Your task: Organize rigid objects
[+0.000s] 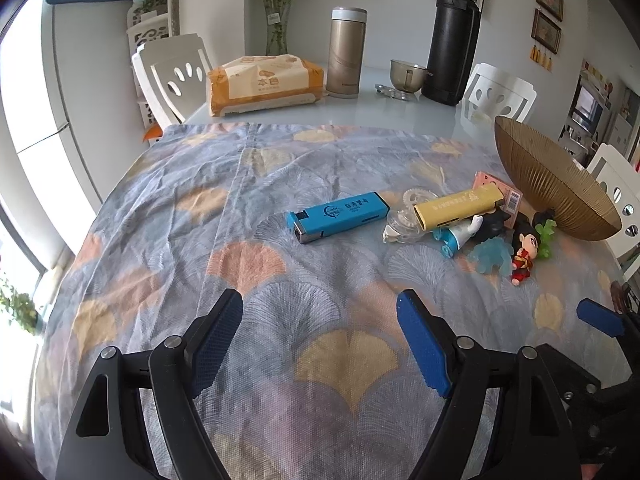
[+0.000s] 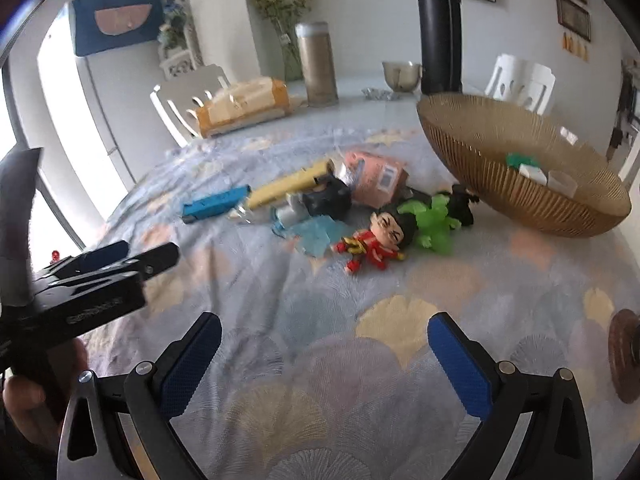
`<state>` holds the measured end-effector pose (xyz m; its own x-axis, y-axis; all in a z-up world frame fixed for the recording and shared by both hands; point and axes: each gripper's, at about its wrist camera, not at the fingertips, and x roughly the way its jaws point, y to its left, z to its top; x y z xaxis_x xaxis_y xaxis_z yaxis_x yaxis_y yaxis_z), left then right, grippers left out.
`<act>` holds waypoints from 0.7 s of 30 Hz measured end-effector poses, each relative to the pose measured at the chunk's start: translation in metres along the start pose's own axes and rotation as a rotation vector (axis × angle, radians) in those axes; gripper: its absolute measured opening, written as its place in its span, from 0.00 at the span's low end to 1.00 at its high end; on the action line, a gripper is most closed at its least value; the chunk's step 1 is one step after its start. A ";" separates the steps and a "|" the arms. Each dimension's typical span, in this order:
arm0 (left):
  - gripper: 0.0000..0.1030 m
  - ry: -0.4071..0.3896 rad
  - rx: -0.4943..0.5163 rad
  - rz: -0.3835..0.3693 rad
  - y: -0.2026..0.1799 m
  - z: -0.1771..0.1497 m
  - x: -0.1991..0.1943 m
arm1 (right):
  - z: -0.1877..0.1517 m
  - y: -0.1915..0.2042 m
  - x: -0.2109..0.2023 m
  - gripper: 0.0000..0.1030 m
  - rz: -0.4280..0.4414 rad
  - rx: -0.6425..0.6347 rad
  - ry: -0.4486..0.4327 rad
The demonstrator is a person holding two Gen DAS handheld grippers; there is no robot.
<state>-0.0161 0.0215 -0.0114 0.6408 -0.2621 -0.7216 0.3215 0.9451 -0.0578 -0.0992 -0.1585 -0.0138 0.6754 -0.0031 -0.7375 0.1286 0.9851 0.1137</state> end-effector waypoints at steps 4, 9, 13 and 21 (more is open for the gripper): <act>0.76 0.003 -0.003 -0.004 0.000 0.000 0.001 | -0.001 0.005 -0.002 1.00 -0.006 -0.019 -0.012; 0.76 0.003 0.001 -0.001 0.000 0.000 0.000 | -0.001 0.006 0.000 1.00 -0.012 -0.027 -0.002; 0.76 0.003 0.002 -0.001 -0.001 0.000 0.001 | 0.000 0.000 0.002 1.00 0.011 -0.004 0.008; 0.76 0.003 0.005 -0.001 -0.001 0.000 0.001 | 0.002 -0.020 0.007 1.00 0.083 0.111 0.031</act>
<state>-0.0161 0.0201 -0.0120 0.6383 -0.2623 -0.7237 0.3256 0.9439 -0.0549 -0.0958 -0.1789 -0.0203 0.6645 0.0848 -0.7425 0.1539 0.9567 0.2470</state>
